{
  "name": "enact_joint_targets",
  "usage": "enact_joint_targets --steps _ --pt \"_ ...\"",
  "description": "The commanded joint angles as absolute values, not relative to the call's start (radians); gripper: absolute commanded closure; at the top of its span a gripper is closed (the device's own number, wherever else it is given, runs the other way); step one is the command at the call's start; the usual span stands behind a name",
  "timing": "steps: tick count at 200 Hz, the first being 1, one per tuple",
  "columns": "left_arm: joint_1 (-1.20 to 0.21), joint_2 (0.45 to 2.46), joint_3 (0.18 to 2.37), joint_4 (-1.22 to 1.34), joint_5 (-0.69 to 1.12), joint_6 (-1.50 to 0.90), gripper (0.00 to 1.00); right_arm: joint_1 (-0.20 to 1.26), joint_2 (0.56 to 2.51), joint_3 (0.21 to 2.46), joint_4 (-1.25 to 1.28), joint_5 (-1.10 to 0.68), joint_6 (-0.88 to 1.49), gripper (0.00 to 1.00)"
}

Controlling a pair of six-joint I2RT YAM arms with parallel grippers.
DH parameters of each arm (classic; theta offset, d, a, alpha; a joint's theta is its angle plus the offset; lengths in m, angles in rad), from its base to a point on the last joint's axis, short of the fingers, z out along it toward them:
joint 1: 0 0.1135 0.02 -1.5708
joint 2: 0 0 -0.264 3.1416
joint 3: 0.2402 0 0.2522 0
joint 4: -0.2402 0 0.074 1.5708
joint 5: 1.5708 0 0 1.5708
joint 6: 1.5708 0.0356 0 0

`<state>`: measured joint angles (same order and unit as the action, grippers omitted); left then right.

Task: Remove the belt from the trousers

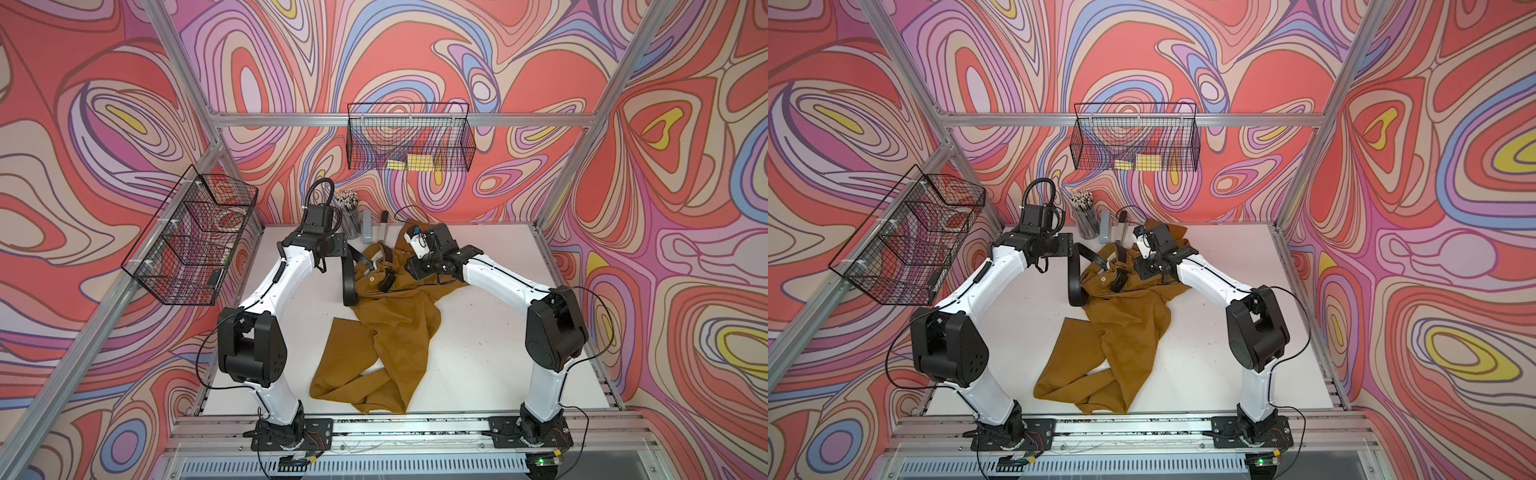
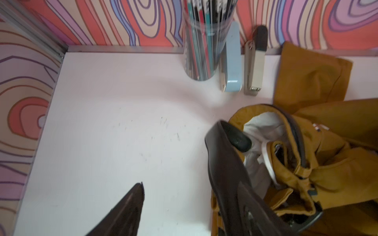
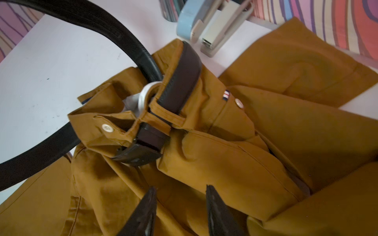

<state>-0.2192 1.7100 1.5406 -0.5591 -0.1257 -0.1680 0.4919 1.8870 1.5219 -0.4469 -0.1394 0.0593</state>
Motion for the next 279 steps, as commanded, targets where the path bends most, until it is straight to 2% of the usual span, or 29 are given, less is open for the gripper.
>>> enact_joint_targets --steps 1,38,49,64,83,121,161,230,249,271,279 --pt "-0.302 1.64 1.544 -0.611 -0.203 -0.078 0.28 0.415 1.818 1.428 -0.372 -0.16 0.184 0.56" --pt "-0.46 1.694 1.598 -0.62 0.007 -0.022 0.41 0.384 1.806 1.386 -0.383 -0.157 0.2 0.56" --pt "-0.514 1.726 1.62 -0.633 -0.042 -0.021 0.41 0.385 1.803 1.377 -0.381 -0.155 0.208 0.56" --pt "-0.592 1.759 1.624 -0.623 -0.177 0.031 0.36 0.385 1.798 1.361 -0.373 -0.157 0.219 0.56" --pt "-0.649 1.804 1.612 -0.59 -0.233 0.079 0.35 0.385 1.79 1.337 -0.371 -0.151 0.225 0.56" --pt "-0.653 1.923 1.59 -0.593 -0.273 0.025 0.39 0.378 1.743 1.297 -0.375 -0.129 0.229 0.56" --pt "-0.653 2.021 1.578 -0.526 -0.345 0.056 0.29 0.359 1.704 1.26 -0.385 -0.127 0.237 0.56" --pt "-0.636 2.197 1.623 -0.481 -0.475 0.091 0.27 0.354 1.68 1.24 -0.41 -0.123 0.238 0.55" --pt "-0.619 2.207 1.629 -0.509 -0.457 0.1 0.41 0.354 1.677 1.23 -0.408 -0.122 0.241 0.55" --pt "-0.615 2.141 1.608 -0.504 -0.434 0.135 0.69 0.353 1.666 1.218 -0.393 -0.12 0.238 0.55" --pt "-0.614 2.106 1.606 -0.509 -0.412 0.151 0.77 0.354 1.658 1.209 -0.377 -0.125 0.234 0.54"
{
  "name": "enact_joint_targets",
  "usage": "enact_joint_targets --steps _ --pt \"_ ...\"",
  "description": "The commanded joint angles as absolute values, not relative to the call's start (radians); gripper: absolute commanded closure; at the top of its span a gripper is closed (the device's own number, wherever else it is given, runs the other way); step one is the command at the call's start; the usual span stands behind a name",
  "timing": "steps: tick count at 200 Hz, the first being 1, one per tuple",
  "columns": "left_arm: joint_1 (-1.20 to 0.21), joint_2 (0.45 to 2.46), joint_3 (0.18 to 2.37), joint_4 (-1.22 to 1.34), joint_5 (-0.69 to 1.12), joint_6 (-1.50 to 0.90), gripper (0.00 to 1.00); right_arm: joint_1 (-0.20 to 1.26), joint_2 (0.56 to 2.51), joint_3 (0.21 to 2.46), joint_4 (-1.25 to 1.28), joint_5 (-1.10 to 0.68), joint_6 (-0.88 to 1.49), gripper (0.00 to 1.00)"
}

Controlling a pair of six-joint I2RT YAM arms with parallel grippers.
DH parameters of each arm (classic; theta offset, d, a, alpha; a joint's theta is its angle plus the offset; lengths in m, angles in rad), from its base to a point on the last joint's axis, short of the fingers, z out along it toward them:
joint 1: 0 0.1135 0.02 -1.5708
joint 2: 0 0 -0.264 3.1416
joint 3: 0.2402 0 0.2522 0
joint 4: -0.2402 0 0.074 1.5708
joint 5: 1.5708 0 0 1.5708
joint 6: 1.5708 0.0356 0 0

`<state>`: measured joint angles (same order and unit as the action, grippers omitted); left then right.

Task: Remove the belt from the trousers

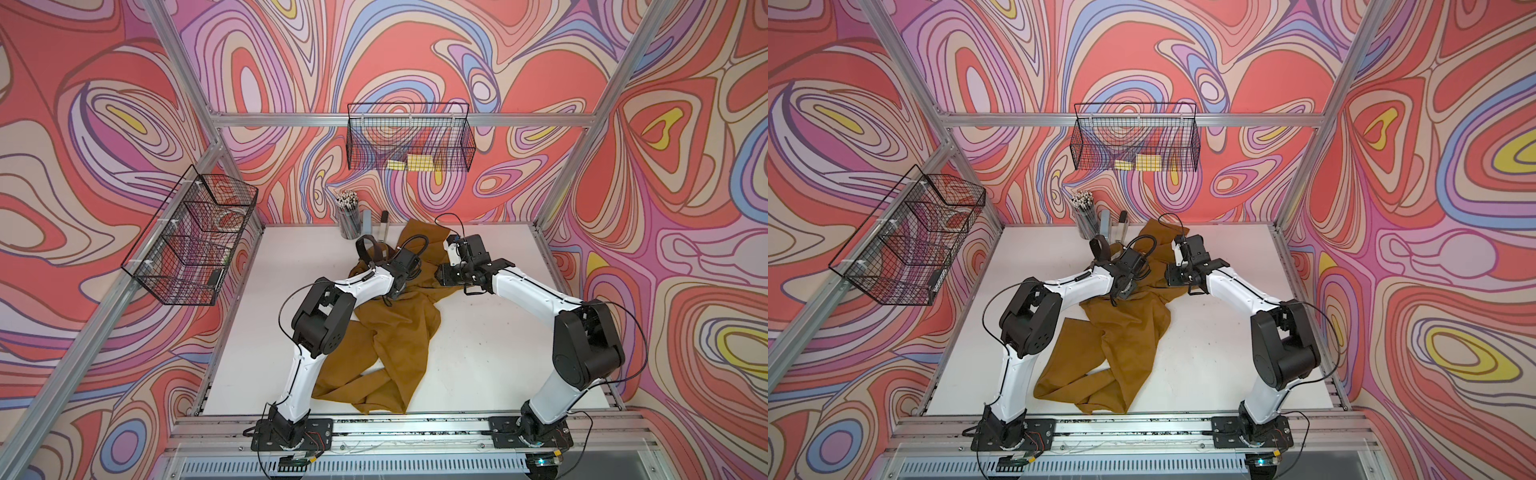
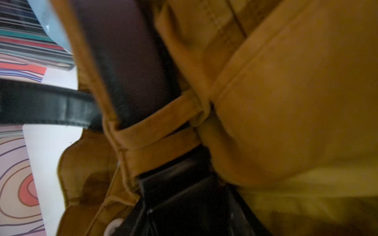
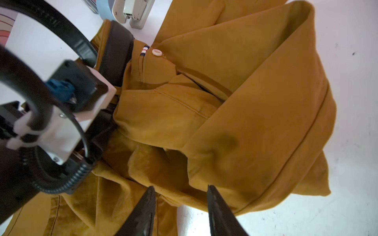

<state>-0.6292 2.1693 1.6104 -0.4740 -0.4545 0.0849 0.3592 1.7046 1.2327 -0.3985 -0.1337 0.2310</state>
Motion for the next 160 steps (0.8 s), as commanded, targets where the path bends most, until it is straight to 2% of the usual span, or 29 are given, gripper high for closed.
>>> enact_joint_targets --steps 1,16,43,58,66,70,101,129,160 --pt "-0.614 2.101 1.607 -0.51 -0.407 0.154 0.78 0.354 1.656 1.209 -0.374 -0.126 0.234 0.54" --pt "-0.61 2.031 1.636 -0.548 -0.346 0.17 0.87 0.354 1.64 1.194 -0.328 -0.151 0.214 0.51" --pt "-0.569 1.931 1.751 -0.656 -0.107 0.167 1.0 0.354 1.614 1.181 -0.242 -0.185 0.168 0.46" --pt "-0.544 1.893 1.807 -0.695 0.027 0.169 1.0 0.354 1.616 1.196 -0.221 -0.225 0.13 0.43" --pt "-0.531 1.879 1.839 -0.713 0.091 0.167 1.0 0.355 1.621 1.207 -0.213 -0.242 0.116 0.39" --pt "-0.526 1.871 1.851 -0.725 0.117 0.168 1.0 0.356 1.624 1.213 -0.21 -0.251 0.11 0.34" --pt "-0.503 1.826 1.919 -0.767 0.315 0.168 1.0 0.365 1.634 1.228 -0.121 -0.316 0.08 0.24" --pt "-0.459 1.784 1.918 -0.724 0.576 0.094 1.0 0.407 1.655 1.273 -0.113 -0.309 0.001 0.23" --pt "-0.422 1.786 1.919 -0.698 0.84 0.011 1.0 0.486 1.652 1.309 -0.106 -0.129 -0.12 0.22"
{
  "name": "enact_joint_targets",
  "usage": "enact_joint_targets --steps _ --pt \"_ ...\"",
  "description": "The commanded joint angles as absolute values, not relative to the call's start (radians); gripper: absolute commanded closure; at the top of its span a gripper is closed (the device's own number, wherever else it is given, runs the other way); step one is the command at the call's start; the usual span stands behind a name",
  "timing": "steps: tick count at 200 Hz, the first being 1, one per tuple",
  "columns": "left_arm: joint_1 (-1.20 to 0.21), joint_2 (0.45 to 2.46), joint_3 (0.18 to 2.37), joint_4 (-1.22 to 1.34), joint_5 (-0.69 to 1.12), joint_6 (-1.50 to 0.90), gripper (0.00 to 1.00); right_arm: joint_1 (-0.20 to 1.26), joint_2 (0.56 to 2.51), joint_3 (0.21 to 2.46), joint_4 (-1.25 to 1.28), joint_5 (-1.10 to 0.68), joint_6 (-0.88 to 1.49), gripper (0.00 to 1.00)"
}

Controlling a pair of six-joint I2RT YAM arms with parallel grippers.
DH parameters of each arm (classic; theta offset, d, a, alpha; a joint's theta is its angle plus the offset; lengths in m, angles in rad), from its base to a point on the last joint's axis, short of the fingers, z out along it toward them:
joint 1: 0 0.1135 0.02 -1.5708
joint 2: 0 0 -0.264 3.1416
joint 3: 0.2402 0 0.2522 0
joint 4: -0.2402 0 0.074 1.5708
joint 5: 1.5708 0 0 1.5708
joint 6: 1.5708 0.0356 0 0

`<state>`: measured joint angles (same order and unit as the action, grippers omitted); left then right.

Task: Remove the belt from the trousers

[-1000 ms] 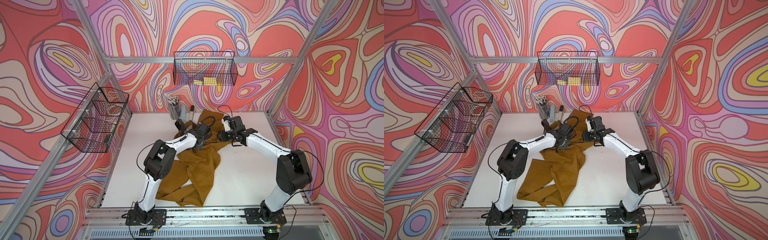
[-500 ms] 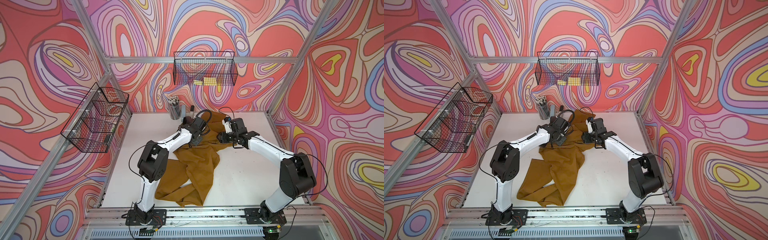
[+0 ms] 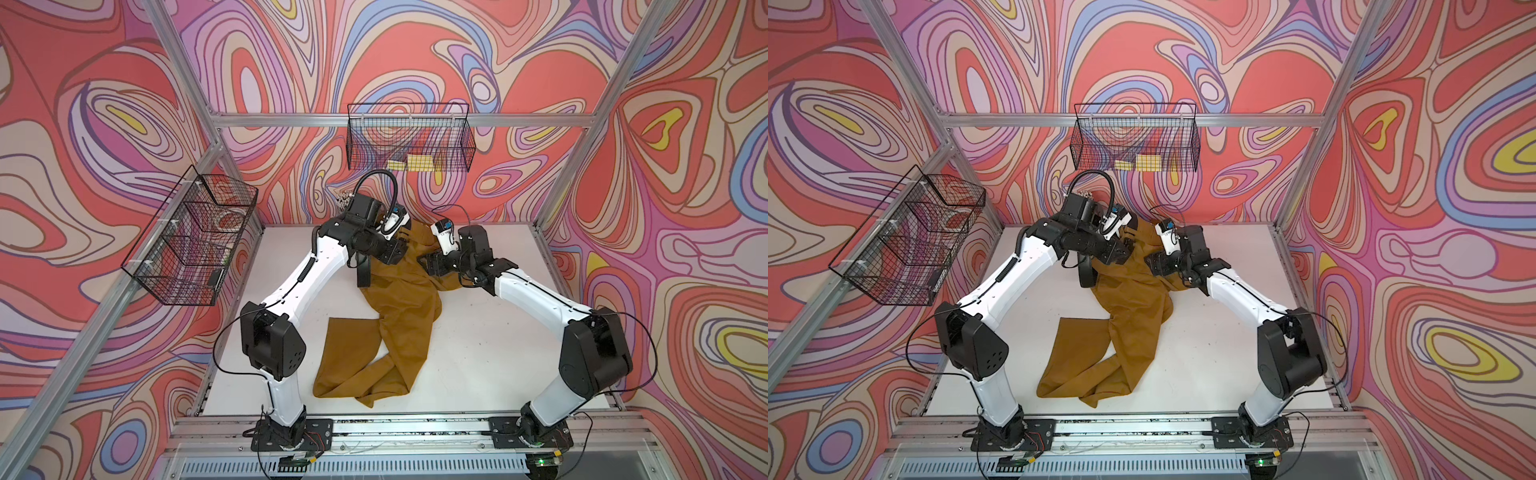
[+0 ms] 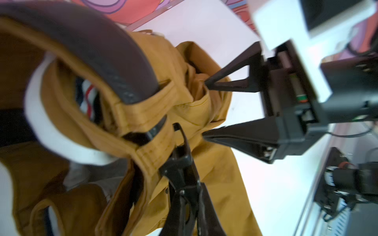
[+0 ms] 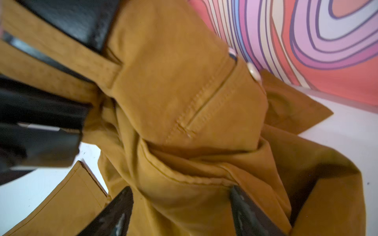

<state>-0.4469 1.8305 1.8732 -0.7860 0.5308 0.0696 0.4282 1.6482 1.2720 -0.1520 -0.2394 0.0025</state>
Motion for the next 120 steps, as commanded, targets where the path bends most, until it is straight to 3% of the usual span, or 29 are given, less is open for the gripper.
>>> enact_joint_targets --steps 1,28,61,120 --pt "-0.42 1.786 1.919 -0.699 0.846 0.01 1.0 0.488 1.651 1.309 -0.102 -0.125 -0.125 0.22" --pt "-0.41 1.789 1.918 -0.717 0.979 0.001 1.0 0.497 1.654 1.304 -0.063 -0.032 -0.194 0.21" --pt "-0.411 1.778 1.911 -0.66 1.066 -0.072 1.0 0.495 1.759 1.366 -0.117 -0.039 -0.246 0.22" --pt "-0.405 1.722 1.982 -0.494 1.089 -0.266 1.0 0.388 1.872 1.315 0.0 -0.207 0.085 0.3"
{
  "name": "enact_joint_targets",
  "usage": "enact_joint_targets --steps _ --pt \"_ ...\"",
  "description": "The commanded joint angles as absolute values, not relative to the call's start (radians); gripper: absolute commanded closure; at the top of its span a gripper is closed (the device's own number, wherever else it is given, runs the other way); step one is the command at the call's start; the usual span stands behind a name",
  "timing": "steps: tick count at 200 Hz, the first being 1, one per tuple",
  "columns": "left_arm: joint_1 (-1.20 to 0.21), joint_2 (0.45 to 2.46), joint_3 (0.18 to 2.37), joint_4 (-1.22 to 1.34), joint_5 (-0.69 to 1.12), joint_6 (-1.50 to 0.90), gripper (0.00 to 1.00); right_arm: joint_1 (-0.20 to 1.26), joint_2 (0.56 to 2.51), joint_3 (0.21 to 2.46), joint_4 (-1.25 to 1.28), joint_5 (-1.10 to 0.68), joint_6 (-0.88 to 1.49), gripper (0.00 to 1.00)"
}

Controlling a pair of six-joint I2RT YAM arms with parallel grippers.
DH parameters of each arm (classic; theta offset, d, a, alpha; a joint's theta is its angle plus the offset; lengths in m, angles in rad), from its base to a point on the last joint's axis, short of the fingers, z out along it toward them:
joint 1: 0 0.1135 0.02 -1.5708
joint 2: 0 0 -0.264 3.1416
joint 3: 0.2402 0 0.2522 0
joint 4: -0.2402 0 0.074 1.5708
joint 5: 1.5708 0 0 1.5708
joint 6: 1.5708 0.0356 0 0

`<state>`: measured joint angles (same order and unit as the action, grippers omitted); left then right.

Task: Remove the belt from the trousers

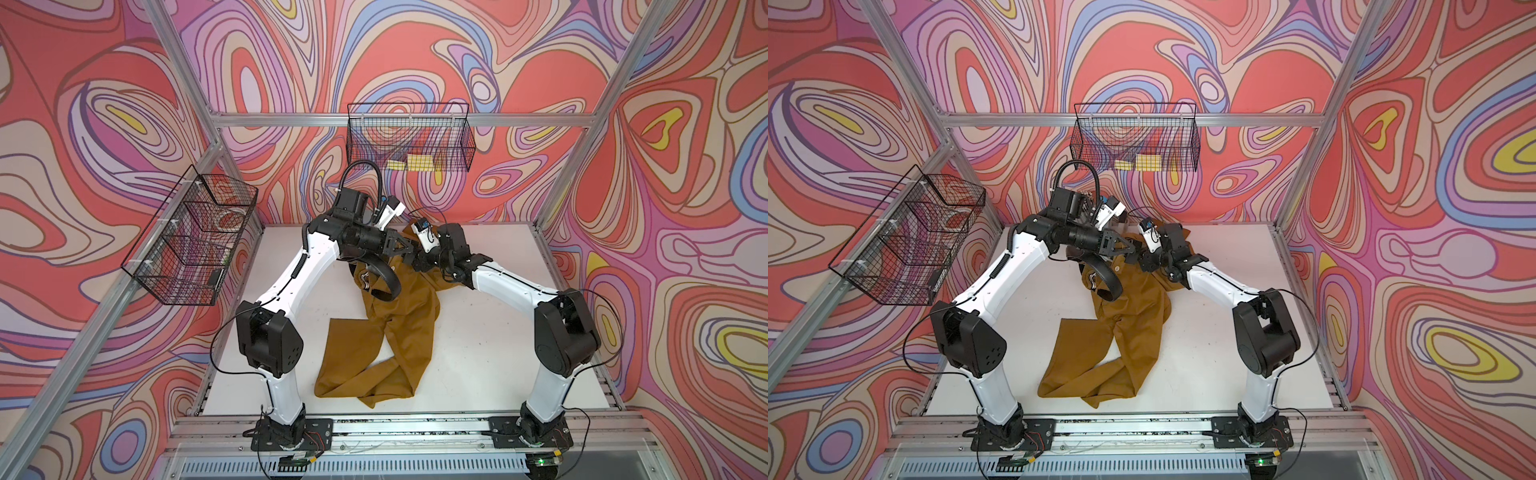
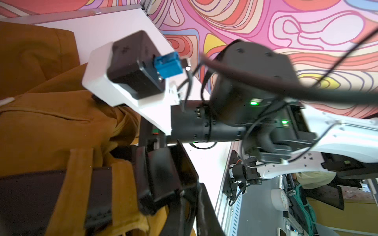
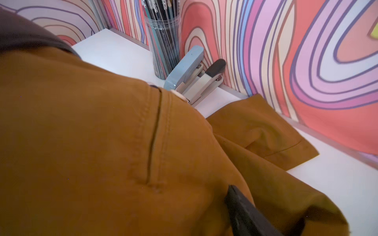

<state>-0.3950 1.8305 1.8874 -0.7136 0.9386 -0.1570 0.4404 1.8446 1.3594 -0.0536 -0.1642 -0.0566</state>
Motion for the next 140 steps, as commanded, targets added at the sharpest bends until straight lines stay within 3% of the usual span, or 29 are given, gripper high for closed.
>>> enact_joint_targets --steps 1,33,73,140 --pt "-0.405 1.722 1.982 -0.486 1.088 -0.27 1.0 0.388 1.873 1.315 0.0 -0.209 0.085 0.31" --pt "-0.406 1.725 1.977 -0.394 1.0 -0.407 1.0 0.388 1.762 1.243 0.075 -0.229 0.119 0.28" --pt "-0.406 1.725 1.992 -0.553 0.619 -0.59 1.0 0.393 1.482 1.051 0.274 -0.157 0.157 0.24" --pt "-0.416 1.741 2.04 -0.615 0.534 -0.618 1.0 0.463 1.552 1.273 0.128 -0.274 0.143 0.24"
